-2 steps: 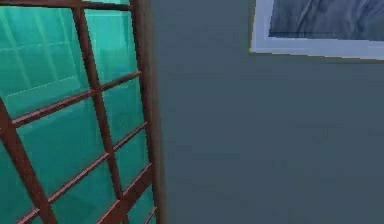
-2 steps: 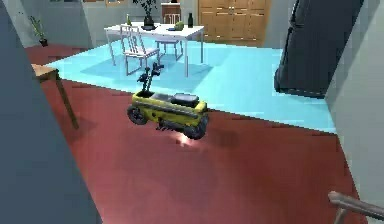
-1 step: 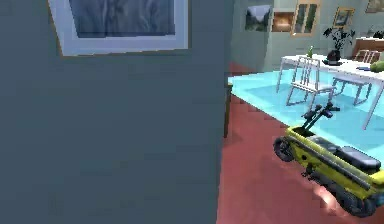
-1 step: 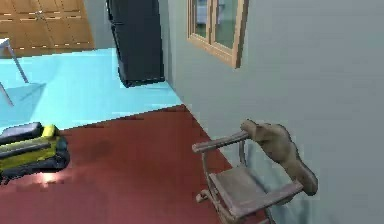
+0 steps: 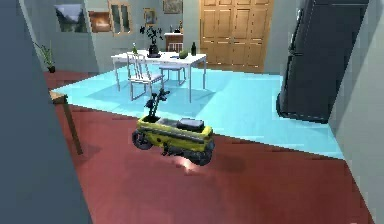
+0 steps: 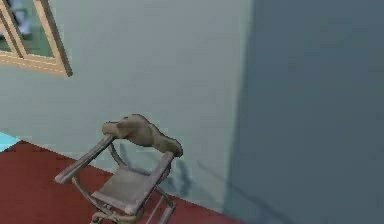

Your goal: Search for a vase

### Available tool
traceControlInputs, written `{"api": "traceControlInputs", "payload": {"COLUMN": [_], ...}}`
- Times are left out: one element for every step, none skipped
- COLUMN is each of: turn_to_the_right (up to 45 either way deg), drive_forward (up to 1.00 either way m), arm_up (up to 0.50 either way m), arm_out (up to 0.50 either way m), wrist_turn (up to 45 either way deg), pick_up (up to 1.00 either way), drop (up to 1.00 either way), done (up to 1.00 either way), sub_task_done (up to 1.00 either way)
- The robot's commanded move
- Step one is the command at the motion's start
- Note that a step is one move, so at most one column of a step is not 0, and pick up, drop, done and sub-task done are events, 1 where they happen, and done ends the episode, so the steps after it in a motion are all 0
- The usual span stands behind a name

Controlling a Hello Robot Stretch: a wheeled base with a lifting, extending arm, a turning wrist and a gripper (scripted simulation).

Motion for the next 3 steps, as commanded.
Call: {"api": "traceControlInputs", "payload": {"turn_to_the_right": [21.0,0.0,9.0], "drive_forward": [0.00,1.00,0.00], "arm_up": [0.00,0.00,0.00], "arm_out": [0.00,0.00,0.00], "wrist_turn": [0.0,0.0,0.0], "pick_up": [0.00,0.00,0.00], "drop": [0.00,0.00,0.00], "done": [0.00,0.00,0.00], "sub_task_done": [0.00,0.00,0.00]}}
